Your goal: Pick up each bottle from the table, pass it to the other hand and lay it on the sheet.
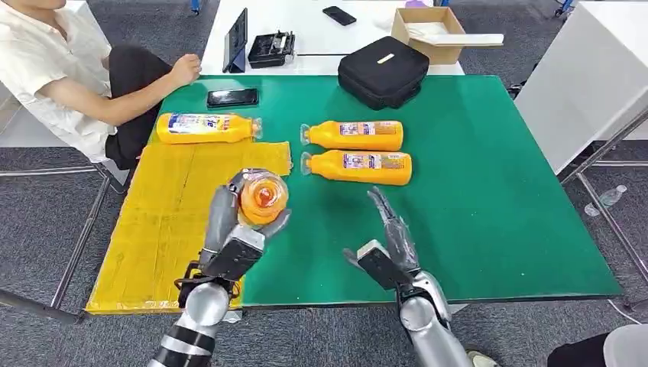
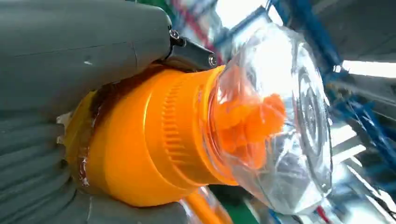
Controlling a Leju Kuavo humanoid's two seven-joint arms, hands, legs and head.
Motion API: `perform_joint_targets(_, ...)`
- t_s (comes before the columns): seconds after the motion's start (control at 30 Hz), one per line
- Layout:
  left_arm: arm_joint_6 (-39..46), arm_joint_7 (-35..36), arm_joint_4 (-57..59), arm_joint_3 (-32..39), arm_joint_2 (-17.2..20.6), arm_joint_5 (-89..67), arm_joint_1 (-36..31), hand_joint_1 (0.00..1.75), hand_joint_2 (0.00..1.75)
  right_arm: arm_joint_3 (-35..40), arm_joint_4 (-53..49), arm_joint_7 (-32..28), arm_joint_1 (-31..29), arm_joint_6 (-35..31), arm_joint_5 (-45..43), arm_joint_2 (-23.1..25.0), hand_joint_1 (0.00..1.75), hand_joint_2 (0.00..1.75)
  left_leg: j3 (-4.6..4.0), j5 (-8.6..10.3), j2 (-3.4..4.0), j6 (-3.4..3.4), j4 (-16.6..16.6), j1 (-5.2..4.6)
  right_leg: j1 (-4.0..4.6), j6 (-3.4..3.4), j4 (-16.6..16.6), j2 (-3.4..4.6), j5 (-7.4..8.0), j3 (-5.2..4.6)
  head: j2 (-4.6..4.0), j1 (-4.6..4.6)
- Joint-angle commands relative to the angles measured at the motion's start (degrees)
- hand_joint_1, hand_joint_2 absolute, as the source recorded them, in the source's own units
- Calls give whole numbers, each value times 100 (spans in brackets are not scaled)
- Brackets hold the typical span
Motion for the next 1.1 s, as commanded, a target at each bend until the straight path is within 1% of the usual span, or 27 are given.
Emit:
perform_joint_targets(0.03, 507, 420, -445, 555, -4, -1512, 60, 175, 175, -540, -686, -19, 28, -10, -21, 226, 0, 175, 7, -2, 6, -1, -1, 0, 2, -15, 0, 0, -2, 6, 0, -2)
perform_joint_targets(0.1, 705, 711, -363, 540, 66, -2250, 4, 175, 175, -554, -648, -11, -3, 35, 18, 217, 0, 175, 11, -5, 11, -1, 0, 1, 4, -19, 1, 3, -3, 9, 0, -2)
perform_joint_targets(0.2, 733, 781, -307, 531, 89, -2408, -9, 175, 175, -558, -600, -11, -7, 45, 17, 218, 0, 175, 15, -4, 10, -1, -2, 2, 5, -20, -2, 2, -3, 14, 0, -2)
perform_joint_targets(0.23, 792, 913, -171, 488, 148, -2776, -77, 175, 175, -552, -492, -28, -57, 70, 7, 218, 0, 175, 25, -8, 12, -2, -2, 3, 8, -28, -3, 0, -6, 25, 0, 0)
perform_joint_targets(0.27, 876, 1135, -72, 470, 177, -3268, -102, 175, 175, -528, -423, -64, -87, 90, 9, 193, 0, 175, 16, -4, 8, -1, -2, 2, 6, -20, -3, 0, -3, 16, 0, 0)
perform_joint_targets(0.33, 791, 1436, 386, 440, 275, -3824, -269, 175, 175, -508, -238, -145, -180, 107, -35, 159, 0, 175, 17, -3, 5, -2, -4, 4, 7, -21, -6, -3, -2, 20, 0, 0)
perform_joint_targets(0.37, 723, 1631, 810, 395, 363, -4183, -434, 175, 175, -505, -136, -185, -230, 102, -51, 144, 0, 175, 17, -1, 7, -1, -6, 2, 5, -17, -7, 1, 0, 18, 0, 0)
perform_joint_targets(0.4, 618, 1695, 1151, 447, 352, -4108, -556, 175, 175, -498, -47, -225, -272, 99, -70, 129, 0, 175, 25, -3, 10, -2, -7, 3, 7, -24, -8, 1, -1, 24, 0, -2)
perform_joint_targets(0.47, 723, 1741, 1468, 475, 363, -4178, -676, 175, 175, -508, 11, -254, -296, 88, -76, 126, 0, 175, 22, 3, -2, -1, -10, 1, 4, -17, -11, -8, 1, 24, 0, 0)
perform_joint_targets(0.5, 723, 1741, 1468, 475, 363, -4178, -676, 175, 175, -508, 11, -254, -296, 88, -76, 126, 0, 175, 33, 2, 0, -2, -13, 3, 7, -26, -15, -9, 1, 36, 0, 2)
perform_joint_targets(0.6, 723, 1741, 1468, 475, 363, -4178, -676, 175, 175, -508, 11, -254, -296, 88, -76, 126, 0, 175, 17, 0, 7, -1, -6, 2, 4, -17, -7, 0, 1, 17, 0, 0)
perform_joint_targets(0.63, 635, 1889, 1573, 318, 461, -4571, -736, 175, 175, -487, 22, -262, -314, 96, -76, 119, 0, 175, 25, -2, 10, -1, -7, 3, 7, -25, -9, 0, 0, 25, 0, 0)
perform_joint_targets(0.67, 498, 1890, 1776, 448, 393, -4392, -803, 175, 175, -469, 95, -275, -349, 105, -78, 113, 0, 175, 14, 0, 3, -1, -6, 1, 3, -15, -6, -3, 0, 15, 0, 0)
perform_joint_targets(0.7, 436, 1843, 1918, 476, 400, -4325, -842, 175, 175, -457, 134, -292, -368, 110, -82, 111, 0, 175, 31, -3, 7, -2, -8, 5, 9, -28, -11, -4, -3, 34, 0, 0)
perform_joint_targets(0.73, 374, 1837, 2180, 487, 412, -4310, -949, 175, 175, -438, 204, -318, -409, 116, -93, 108, 0, 175, 24, -1, 6, -2, -7, 3, 6, -21, -8, -2, -1, 26, 0, 0)
perform_joint_targets(0.8, 500, 2021, 2878, 480, 468, -4599, -1207, 175, 175, -395, 368, -373, -514, 126, -114, 116, 0, 175, 32, 0, 8, -2, -12, 3, 7, -25, -13, -1, 0, 34, 0, 2)
perform_joint_targets(0.87, 609, 2089, 3364, 521, 491, -4767, -1362, 175, 175, -346, 460, -393, -576, 138, -125, 127, 0, 175, 22, 3, 7, -2, -9, 2, 4, -18, -10, 1, 3, 23, 0, 2)
perform_joint_targets(0.9, 714, 2177, 3665, 500, 530, -4969, -1449, 175, 175, -304, 525, -416, -614, 142, -141, 130, 0, 175, 32, 4, 13, -3, -13, 3, 7, -26, -14, 3, 5, 33, 0, 2)
perform_joint_targets(1.0, 803, 2317, 4094, 447, 563, -5244, -1529, 175, 175, -258, 655, -454, -659, 137, -172, 125, 0, 175, 26, 3, 14, -3, -11, 3, 6, -23, -11, 6, 4, 26, 0, 0)
perform_joint_targets(1.1, 804, 2456, 4376, 187, 635, -5263, -1602, 175, 175, -243, 739, -486, -679, 135, -214, 118, 0, 175, 23, 2, 12, -1, -9, 2, 5, -19, -9, 5, 1, 24, 0, 2)
